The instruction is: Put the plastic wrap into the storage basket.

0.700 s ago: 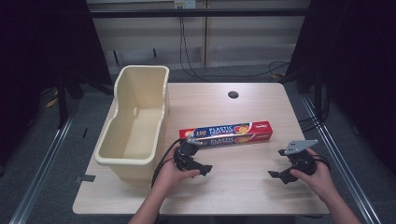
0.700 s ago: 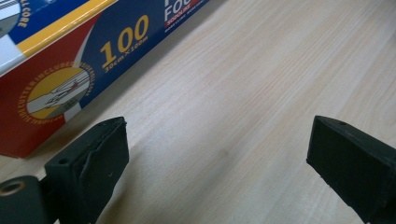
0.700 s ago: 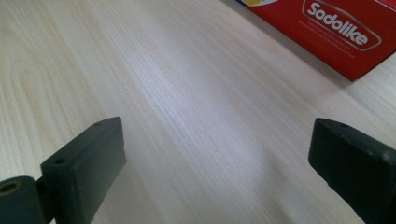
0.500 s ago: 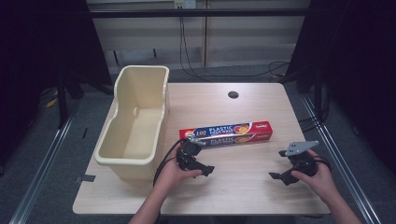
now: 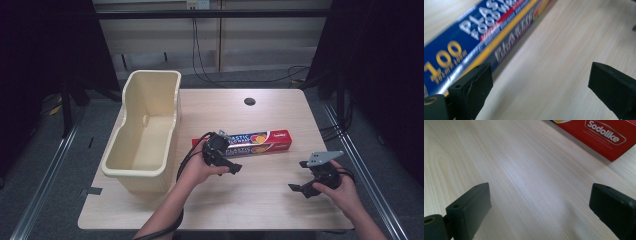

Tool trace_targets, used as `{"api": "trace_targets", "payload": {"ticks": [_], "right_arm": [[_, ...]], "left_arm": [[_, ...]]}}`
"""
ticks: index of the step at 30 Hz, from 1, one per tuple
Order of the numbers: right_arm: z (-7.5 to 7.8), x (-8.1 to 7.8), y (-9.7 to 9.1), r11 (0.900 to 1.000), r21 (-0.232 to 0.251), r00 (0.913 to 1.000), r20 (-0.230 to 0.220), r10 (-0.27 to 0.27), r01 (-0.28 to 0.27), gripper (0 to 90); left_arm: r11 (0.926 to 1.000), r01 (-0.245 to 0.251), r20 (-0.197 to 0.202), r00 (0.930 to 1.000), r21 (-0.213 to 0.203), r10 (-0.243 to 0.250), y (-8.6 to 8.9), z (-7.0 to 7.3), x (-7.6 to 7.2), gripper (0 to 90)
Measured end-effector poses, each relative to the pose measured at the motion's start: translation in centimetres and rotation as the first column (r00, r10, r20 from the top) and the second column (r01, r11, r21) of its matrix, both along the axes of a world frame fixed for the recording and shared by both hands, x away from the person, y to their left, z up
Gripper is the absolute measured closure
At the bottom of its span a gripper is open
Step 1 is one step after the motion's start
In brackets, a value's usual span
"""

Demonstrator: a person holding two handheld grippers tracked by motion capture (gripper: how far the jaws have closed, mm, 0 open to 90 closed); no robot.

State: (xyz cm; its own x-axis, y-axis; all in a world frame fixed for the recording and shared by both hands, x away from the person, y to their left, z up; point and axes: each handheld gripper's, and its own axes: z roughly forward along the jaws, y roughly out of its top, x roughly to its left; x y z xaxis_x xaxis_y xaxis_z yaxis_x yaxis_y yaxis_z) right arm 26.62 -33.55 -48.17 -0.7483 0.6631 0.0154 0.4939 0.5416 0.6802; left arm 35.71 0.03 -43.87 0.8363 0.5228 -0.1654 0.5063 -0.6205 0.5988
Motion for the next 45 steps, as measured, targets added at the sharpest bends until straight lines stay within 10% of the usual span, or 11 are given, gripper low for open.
{"api": "trace_targets", "payload": {"ticks": [9,24,36,45], "right_arm": [[0.2,0.1,0.2,0.9999,0.012,1.0000,0.004,0.006,-0.006,3.8],[0.2,0.2,0.4,0.9998,0.016,0.9999,0.002,0.013,-0.013,3.8],[0.3,0.2,0.5,0.9994,0.031,0.9999,0.001,0.013,-0.013,3.8],[0.4,0.3,0.6,0.9991,0.041,0.9999,0.002,0.012,-0.012,3.8]], "left_arm": [[0.9988,0.022,0.001,0.9998,0.043,-0.022,-3.3,1.1,3.2,5.0],[0.9975,0.011,-0.020,0.9998,0.070,-0.010,-5.3,-1.3,7.9,2.3],[0.9701,0.084,-0.028,0.9964,0.228,-0.080,-5.9,-1.9,7.2,19.3],[0.9714,0.139,-0.042,0.9902,0.193,-0.133,-5.9,-2.2,6.8,26.8]]}}
